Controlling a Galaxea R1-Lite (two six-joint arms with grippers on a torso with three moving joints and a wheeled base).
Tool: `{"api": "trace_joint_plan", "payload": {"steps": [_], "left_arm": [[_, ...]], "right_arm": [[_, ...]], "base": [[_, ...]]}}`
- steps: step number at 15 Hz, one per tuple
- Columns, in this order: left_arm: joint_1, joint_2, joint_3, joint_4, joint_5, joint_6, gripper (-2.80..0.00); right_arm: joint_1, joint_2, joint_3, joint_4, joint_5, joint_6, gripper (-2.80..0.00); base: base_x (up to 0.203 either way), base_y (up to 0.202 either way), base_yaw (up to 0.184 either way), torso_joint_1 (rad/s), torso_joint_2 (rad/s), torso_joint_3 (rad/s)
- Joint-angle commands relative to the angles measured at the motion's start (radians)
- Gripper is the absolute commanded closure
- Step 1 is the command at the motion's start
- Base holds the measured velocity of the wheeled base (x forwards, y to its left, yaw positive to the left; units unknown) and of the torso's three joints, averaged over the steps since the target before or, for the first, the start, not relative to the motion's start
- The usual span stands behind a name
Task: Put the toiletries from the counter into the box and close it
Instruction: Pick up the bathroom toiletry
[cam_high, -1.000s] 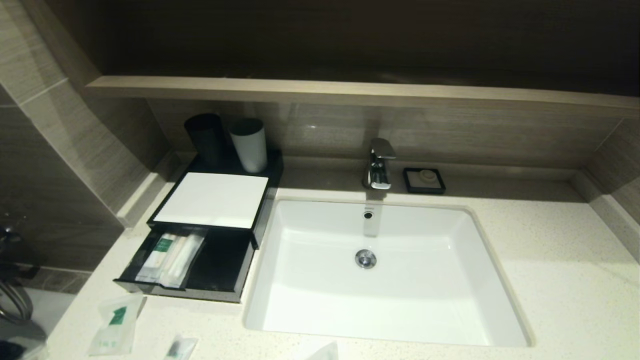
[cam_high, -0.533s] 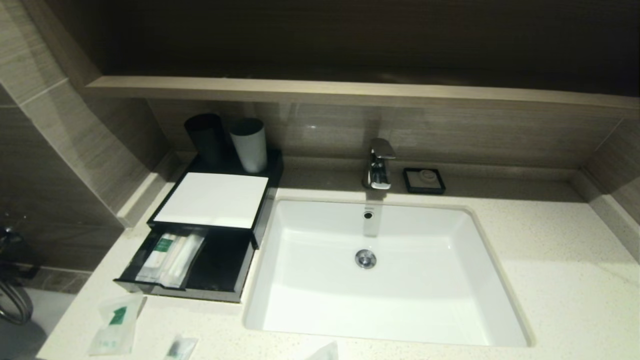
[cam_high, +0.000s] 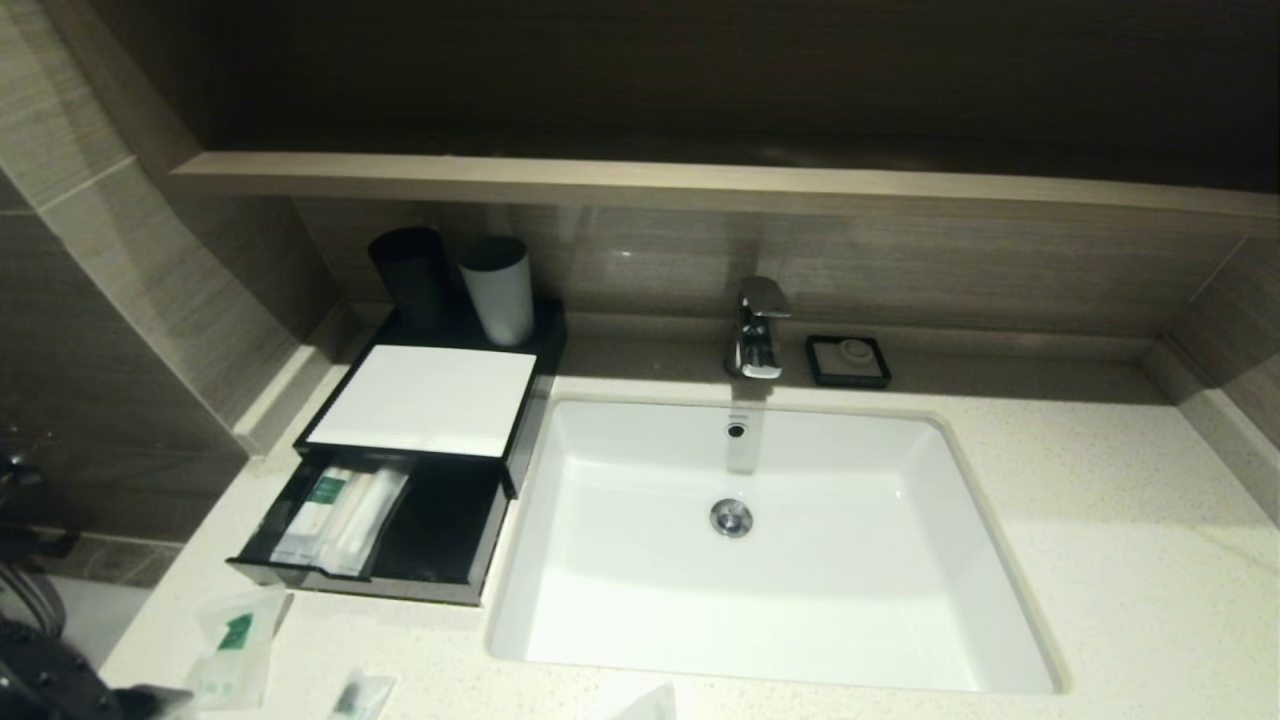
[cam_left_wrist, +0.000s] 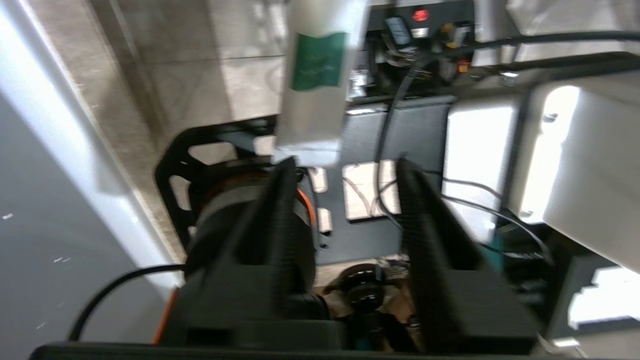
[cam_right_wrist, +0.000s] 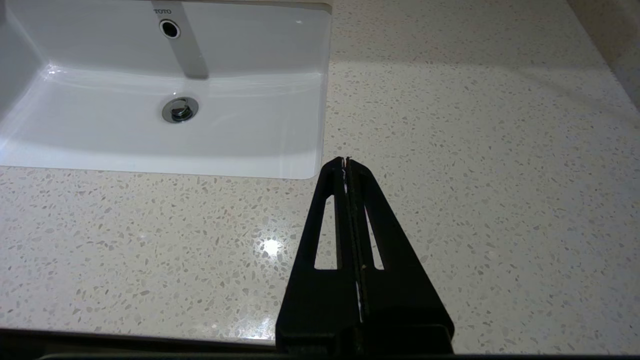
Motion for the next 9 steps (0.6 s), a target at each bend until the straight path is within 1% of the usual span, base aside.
{"api": "trace_joint_plan", "payload": {"steps": [1,4,9], "left_arm": [[0.0,0.062,0.05,-0.035,0.035,0.01,-2.8],[0.0,0.079,0.112,-0.119,0.052,0.028,-2.8],[-0.003,0.081,0.138,-0.132,0.057,0.033,-2.8]], "right_arm": [[0.0,0.0,0.0,0.0,0.0,0.0,0.0],[0.0,0.0,0.0,0.0,0.0,0.0,0.0],[0.0,0.0,0.0,0.0,0.0,0.0,0.0]], "base": [[0.0,0.0,0.0,0.0,0.0,0.0],[0.0,0.0,0.0,0.0,0.0,0.0],[0.0,0.0,0.0,0.0,0.0,0.0]]}}
